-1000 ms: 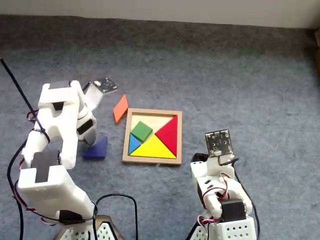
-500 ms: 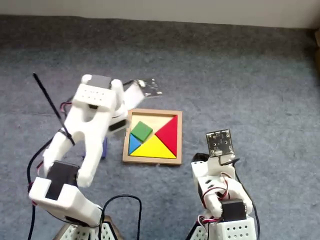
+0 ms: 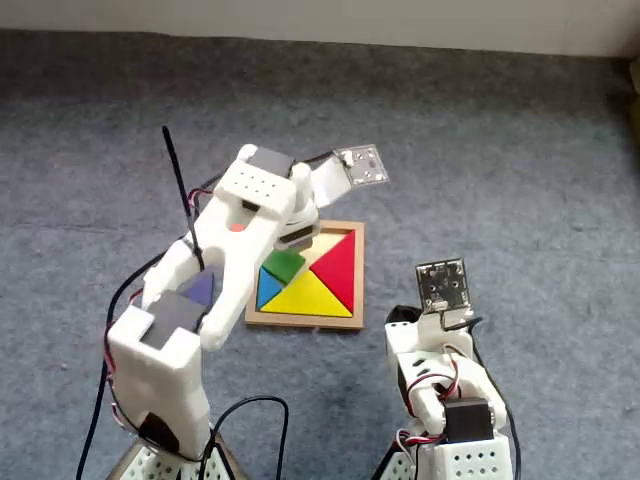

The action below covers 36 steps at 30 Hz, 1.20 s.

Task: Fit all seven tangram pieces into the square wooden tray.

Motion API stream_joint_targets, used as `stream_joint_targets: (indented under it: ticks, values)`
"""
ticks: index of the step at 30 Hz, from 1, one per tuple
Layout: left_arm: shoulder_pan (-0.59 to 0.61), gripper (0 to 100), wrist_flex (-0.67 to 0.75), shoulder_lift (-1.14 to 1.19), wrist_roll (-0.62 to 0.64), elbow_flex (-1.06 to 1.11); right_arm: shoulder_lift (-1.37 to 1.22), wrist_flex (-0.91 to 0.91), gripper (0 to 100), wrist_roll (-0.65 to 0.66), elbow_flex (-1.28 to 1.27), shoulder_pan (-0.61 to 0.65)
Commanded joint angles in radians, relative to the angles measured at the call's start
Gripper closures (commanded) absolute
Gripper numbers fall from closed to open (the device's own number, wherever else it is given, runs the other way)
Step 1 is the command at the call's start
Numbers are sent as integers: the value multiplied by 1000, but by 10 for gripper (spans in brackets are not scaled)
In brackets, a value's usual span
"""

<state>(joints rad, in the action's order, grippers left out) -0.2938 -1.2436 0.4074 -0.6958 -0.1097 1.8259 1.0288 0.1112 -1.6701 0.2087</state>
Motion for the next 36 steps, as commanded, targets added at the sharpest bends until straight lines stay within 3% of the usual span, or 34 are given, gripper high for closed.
stream_joint_targets:
  ticks: [1, 5, 13, 24, 30, 36]
  values:
    - [-24, 844, -63, 79, 11, -168, 10, -7, 993, -5, -154, -10]
    - [-21, 756, -157, 171, 14, -306, 10, -7, 993, -5, -154, -10]
    - [-18, 752, -293, 206, 15, -446, 10, -7, 993, -5, -154, -10]
    - [65, 752, -170, 237, 169, -470, 10, -7, 993, -5, -154, -10]
    - [96, 756, -176, 323, 164, -464, 10, -7, 993, -5, -154, -10]
    - [61, 832, -253, 349, 163, -464, 10, -7, 993, -5, -154, -10]
